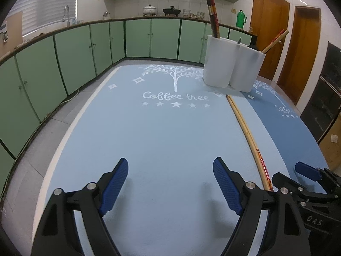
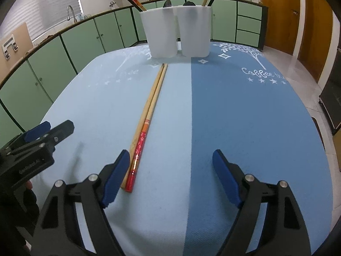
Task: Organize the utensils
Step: 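Move both tools back to the last two chopsticks, then grasp the red-tipped chopstick with the right tool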
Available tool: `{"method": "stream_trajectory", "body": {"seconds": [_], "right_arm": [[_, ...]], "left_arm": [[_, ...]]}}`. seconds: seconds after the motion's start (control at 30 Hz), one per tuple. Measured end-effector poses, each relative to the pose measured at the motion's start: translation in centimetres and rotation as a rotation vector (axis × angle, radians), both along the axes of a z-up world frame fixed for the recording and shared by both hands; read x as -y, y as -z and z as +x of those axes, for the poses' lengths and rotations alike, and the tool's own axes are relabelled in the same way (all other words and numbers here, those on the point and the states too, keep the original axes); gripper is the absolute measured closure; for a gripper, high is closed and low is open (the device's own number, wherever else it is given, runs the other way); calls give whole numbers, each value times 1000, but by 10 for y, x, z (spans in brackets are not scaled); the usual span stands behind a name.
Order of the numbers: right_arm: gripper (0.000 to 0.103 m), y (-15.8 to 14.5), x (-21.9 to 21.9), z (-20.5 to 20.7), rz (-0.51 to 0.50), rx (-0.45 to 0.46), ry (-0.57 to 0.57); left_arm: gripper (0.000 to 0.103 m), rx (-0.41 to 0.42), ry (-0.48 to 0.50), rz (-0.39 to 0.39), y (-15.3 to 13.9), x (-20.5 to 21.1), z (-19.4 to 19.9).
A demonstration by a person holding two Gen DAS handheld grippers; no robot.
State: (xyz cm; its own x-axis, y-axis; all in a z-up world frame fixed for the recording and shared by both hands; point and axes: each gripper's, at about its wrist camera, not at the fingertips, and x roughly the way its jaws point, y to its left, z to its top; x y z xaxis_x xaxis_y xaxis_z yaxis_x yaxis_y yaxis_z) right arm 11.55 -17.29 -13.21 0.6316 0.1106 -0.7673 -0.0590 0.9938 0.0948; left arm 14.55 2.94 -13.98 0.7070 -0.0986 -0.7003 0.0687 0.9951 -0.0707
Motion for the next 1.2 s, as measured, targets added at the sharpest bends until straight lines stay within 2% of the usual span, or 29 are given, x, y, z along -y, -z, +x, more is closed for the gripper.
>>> {"method": "stream_trajectory", "body": {"seconds": [0.4, 0.63, 0.77, 0.93, 0.97, 1.0, 1.07, 1.2], "right_arm": [[25, 5, -8, 1, -61, -20, -6], [26, 4, 2, 2, -65, -25, 48], [39, 4, -3, 2, -52, -27, 10], [72, 5, -13, 0, -38, -23, -27], [84, 5, -14, 0, -34, -22, -36], [90, 5, -15, 0, -17, -25, -51], [97, 5, -13, 0, 1, -24, -51], [98, 3, -6, -4, 21, -23, -41]], "left_arm": [[23, -13, -1, -14, 2, -1, 3], [23, -22, -3, -7, 4, 1, 4], [23, -29, -4, 0, 5, 1, 5], [23, -34, -9, 2, 5, 1, 5], [23, -36, -9, 6, 6, 1, 5], [23, -37, -8, 8, 6, 1, 5], [23, -38, -3, 19, 6, 4, 5], [23, -48, 8, 19, 6, 10, 5]]}}
